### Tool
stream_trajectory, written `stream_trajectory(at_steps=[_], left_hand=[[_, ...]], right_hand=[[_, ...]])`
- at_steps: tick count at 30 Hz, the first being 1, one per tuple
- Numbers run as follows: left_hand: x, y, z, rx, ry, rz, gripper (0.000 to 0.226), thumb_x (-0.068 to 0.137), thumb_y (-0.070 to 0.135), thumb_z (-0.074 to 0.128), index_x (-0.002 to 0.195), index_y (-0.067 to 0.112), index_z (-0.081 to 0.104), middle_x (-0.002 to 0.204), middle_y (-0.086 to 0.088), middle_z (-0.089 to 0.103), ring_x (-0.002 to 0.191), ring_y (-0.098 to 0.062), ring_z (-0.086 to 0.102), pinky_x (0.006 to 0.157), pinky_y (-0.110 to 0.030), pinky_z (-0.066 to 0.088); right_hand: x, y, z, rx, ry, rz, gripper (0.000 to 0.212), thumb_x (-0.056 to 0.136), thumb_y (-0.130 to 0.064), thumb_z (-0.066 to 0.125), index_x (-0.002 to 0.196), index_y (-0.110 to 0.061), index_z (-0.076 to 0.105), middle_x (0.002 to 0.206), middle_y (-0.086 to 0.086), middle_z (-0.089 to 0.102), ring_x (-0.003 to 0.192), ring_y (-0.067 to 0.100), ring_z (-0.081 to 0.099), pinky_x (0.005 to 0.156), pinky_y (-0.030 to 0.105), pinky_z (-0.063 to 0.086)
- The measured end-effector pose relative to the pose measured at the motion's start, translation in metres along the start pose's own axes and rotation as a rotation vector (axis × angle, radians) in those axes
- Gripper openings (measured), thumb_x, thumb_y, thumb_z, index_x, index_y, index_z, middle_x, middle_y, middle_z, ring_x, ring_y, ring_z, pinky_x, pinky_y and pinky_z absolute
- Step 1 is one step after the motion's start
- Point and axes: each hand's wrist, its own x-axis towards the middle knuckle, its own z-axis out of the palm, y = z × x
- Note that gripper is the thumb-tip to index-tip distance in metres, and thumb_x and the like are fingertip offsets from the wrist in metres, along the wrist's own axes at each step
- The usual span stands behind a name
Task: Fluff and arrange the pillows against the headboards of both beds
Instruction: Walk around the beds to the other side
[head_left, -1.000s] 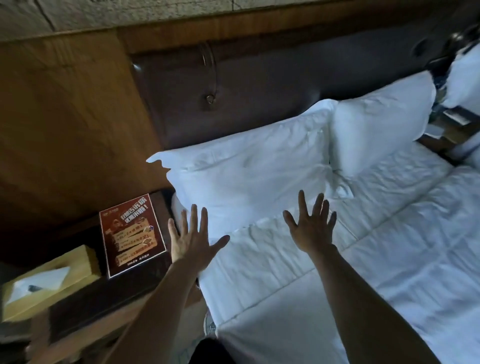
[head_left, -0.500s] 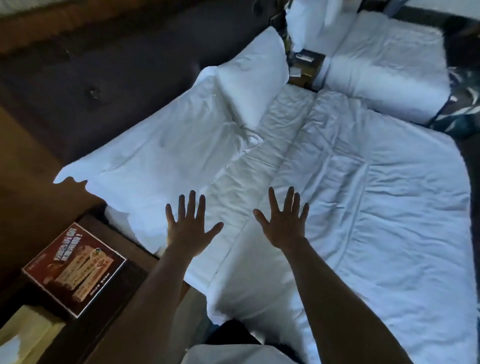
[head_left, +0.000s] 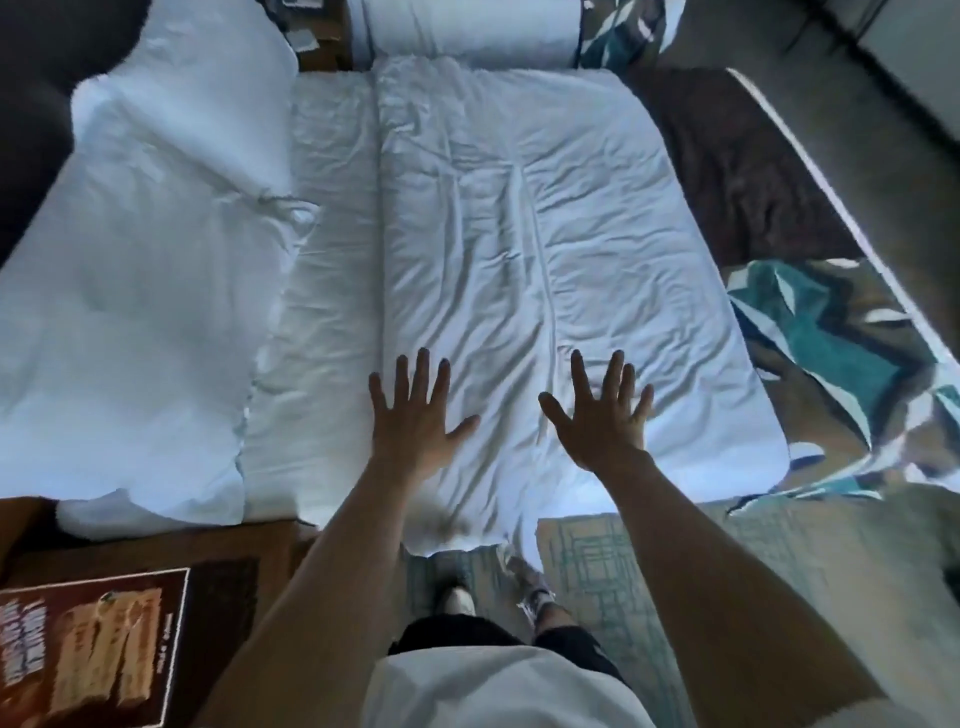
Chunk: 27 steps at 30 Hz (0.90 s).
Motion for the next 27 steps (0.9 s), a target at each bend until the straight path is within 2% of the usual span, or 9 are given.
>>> stream_trajectory(at_steps=[2,7,13,17,20,24,27], left_hand=[[-0.001,0.023,0.004,0.030,-0.023,0.095,0.099,0.084,0.080,0.001,0.164,0.022,0.006,0.171,-0.008,-0.006,0.157,-0.036,-0.003,0.120,-0.065,-0.004],[0.000,0.086,0.013,0.072,-0.013,0.279,0.091,0.090,0.076,0.024,0.156,0.015,0.040,0.165,-0.015,0.029,0.150,-0.042,0.031,0.115,-0.072,0.021],[0.014,0.188,0.020,0.086,-0.008,0.403,0.096,0.086,0.079,0.019,0.157,0.018,0.037,0.168,-0.014,0.023,0.152,-0.041,0.026,0.117,-0.070,0.010],[0.016,0.271,0.025,0.158,-0.024,0.493,0.091,0.092,0.079,0.017,0.164,0.024,0.008,0.172,-0.008,-0.004,0.158,-0.032,0.002,0.120,-0.064,-0.002],[0.010,0.335,0.030,0.143,-0.011,0.577,0.088,0.094,0.077,0.022,0.163,0.024,0.015,0.172,-0.007,-0.001,0.157,-0.033,0.004,0.121,-0.064,0.001],[0.001,0.410,0.048,0.140,-0.018,0.667,0.096,0.085,0.080,0.011,0.159,0.022,0.030,0.171,-0.009,0.010,0.155,-0.036,0.015,0.119,-0.065,0.009],[-0.008,0.459,0.056,0.156,-0.058,0.748,0.094,0.085,0.079,0.017,0.160,0.024,0.027,0.171,-0.010,0.008,0.156,-0.037,0.013,0.120,-0.065,0.010]], right_hand=[[-0.017,0.029,0.004,0.014,-0.001,0.093,0.082,0.092,-0.079,0.013,0.159,-0.038,-0.013,0.165,0.019,-0.022,0.154,0.036,-0.014,0.121,0.061,-0.008],[-0.058,0.089,0.011,0.119,0.036,0.269,0.083,0.093,-0.079,0.015,0.160,-0.037,-0.010,0.166,0.019,-0.017,0.155,0.035,-0.011,0.121,0.061,-0.006],[-0.093,0.169,0.014,0.209,0.057,0.444,0.082,0.093,-0.078,0.014,0.160,-0.037,-0.009,0.166,0.020,-0.017,0.155,0.037,-0.009,0.121,0.062,-0.006],[-0.116,0.243,0.019,0.209,0.070,0.548,0.081,0.093,-0.079,0.012,0.160,-0.038,-0.008,0.166,0.019,-0.017,0.155,0.037,-0.009,0.119,0.060,-0.009],[-0.133,0.302,0.017,0.228,0.069,0.624,0.082,0.092,-0.080,0.010,0.160,-0.038,-0.008,0.166,0.019,-0.019,0.155,0.037,-0.012,0.119,0.060,-0.012],[-0.155,0.368,0.024,0.257,0.061,0.711,0.081,0.093,-0.079,0.009,0.160,-0.037,-0.009,0.166,0.019,-0.020,0.154,0.037,-0.013,0.120,0.062,-0.010],[-0.170,0.410,0.031,0.297,0.049,0.777,0.082,0.093,-0.078,0.013,0.161,-0.035,-0.007,0.165,0.021,-0.019,0.154,0.038,-0.011,0.121,0.062,-0.009]])
